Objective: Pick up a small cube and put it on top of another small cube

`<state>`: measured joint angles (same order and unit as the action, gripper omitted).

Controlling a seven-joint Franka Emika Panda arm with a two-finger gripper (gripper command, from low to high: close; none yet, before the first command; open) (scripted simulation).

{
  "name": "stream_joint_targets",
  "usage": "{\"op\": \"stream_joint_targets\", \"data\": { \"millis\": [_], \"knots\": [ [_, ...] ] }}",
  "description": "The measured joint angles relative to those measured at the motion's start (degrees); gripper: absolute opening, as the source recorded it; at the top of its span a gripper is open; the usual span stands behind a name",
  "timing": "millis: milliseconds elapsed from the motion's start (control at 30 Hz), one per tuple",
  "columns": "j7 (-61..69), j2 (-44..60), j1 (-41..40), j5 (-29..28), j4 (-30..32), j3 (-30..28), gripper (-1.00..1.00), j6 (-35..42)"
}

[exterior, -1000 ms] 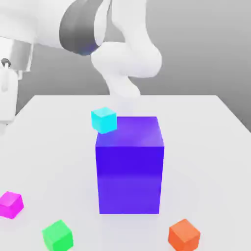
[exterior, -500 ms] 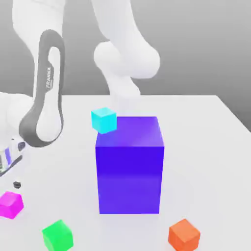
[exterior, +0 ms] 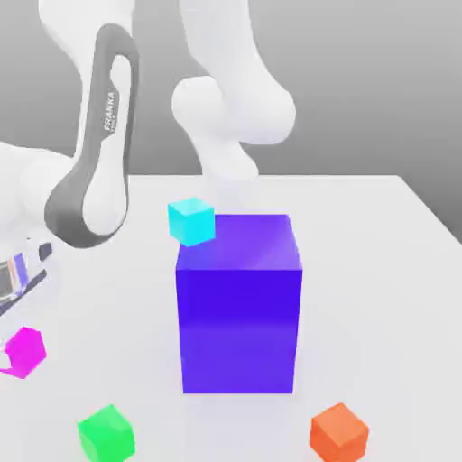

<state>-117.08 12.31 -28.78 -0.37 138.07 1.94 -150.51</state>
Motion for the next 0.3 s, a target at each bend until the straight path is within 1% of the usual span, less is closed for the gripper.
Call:
{"op": "stream_joint_targets", "data": {
  "millis": [67, 167, 200, 300],
  "knots": [
    [-2.94, -0.36, 3.32, -1.16, -0.8, 2.27, -1.0, 1.17],
    [-4.66, 4.33, 5.05, -2.46, -1.46, 2.57, -1.0, -2.83],
    [-5.0, 6.15, 5.35, -2.84, -1.57, 2.38, 1.0, -4.49],
    [-5.0, 6.15, 5.35, -2.84, -1.57, 2.38, 1.0, -4.5]
  ]
}}
